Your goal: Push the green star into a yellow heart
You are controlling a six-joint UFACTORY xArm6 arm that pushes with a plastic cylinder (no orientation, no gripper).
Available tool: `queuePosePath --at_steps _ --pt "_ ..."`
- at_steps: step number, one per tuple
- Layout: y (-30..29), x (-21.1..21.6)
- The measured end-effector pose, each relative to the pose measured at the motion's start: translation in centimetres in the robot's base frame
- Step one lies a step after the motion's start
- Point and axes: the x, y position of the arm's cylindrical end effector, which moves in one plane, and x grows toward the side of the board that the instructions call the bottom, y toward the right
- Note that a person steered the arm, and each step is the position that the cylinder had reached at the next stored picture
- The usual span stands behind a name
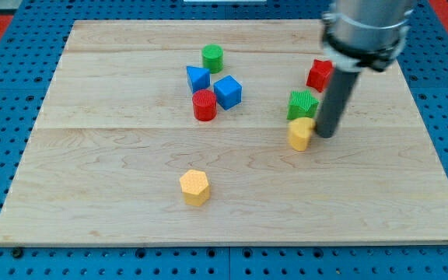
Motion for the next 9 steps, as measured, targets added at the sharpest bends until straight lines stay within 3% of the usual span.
queuePosePath --at_steps 2,3,5,6,7,8,9 --pt "-11.1 3.1" --pt "-9.3 3.8" --pt "10.8 -6.2" --pt "0.7 -6.9" --pt "-8.9 -3.1" --pt "-14.1 1.1" --pt "-10.9 1.0"
